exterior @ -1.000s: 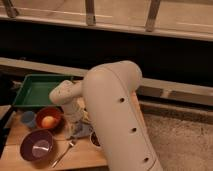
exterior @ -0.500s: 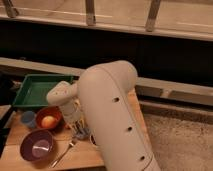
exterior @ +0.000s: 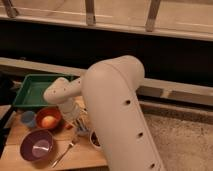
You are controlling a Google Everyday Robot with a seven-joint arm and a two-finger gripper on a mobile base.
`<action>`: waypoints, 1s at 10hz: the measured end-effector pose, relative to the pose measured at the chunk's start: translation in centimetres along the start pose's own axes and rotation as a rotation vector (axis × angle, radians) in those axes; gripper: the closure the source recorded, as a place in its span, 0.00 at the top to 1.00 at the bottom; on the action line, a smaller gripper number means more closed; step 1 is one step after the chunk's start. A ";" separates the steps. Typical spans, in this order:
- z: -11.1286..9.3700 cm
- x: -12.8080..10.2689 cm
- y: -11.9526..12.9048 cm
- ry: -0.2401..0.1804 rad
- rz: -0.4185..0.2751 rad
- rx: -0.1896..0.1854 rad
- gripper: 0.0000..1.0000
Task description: Place towel in plastic cup
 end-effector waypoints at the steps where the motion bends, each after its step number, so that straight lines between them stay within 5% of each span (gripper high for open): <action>1: -1.3 0.3 -0.1 -0.023 -0.004 0.005 0.00; 6: -6.1 -0.5 -0.5 -0.169 -0.019 0.007 0.00; 10: -12.5 -3.9 3.4 -0.330 -0.105 -0.015 0.00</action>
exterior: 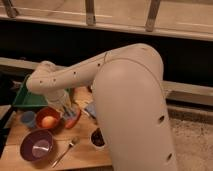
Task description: Place towel in plastic cup
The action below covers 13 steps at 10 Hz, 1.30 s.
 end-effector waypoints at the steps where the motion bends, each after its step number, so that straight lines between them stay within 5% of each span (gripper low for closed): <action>1: -1.0 -1.2 1.2 -0.035 -0.027 -0.010 0.00; 2: -2.5 -2.6 3.1 -0.080 -0.068 -0.036 0.00; 10: -2.2 -2.9 3.2 -0.086 -0.083 -0.036 0.00; 13: -1.5 -5.5 6.5 -0.111 -0.156 -0.059 0.00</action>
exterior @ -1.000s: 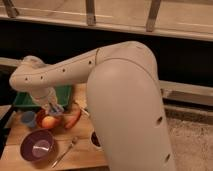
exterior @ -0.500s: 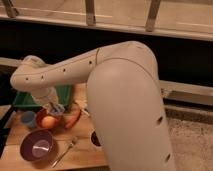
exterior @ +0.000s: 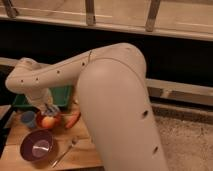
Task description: Place towel in plastic cup
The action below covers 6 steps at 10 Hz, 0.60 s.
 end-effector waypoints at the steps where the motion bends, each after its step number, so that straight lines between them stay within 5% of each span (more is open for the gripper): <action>1: 0.5 -1.6 1.4 -0.012 -0.029 -0.013 0.00; 3: 1.7 -5.1 5.0 -0.044 -0.095 -0.064 0.00; 6: 4.2 -6.8 9.4 -0.045 -0.172 -0.148 0.02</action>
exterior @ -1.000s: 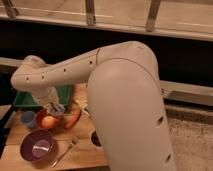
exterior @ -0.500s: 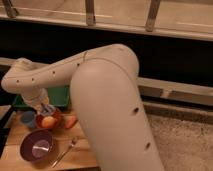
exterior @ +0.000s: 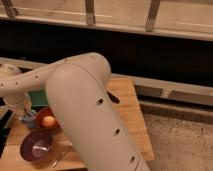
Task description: Place towel in plastic cup
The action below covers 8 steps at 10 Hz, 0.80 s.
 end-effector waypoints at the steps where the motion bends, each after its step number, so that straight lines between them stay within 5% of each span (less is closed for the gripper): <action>1: 1.1 -0.3 0.6 0.005 -0.020 -0.016 0.10; 3: 2.7 -0.8 1.2 0.017 -0.043 -0.038 0.28; 6: 3.4 -1.8 0.9 0.024 -0.057 -0.021 0.60; 8: 3.4 -2.0 0.3 0.026 -0.055 -0.010 0.66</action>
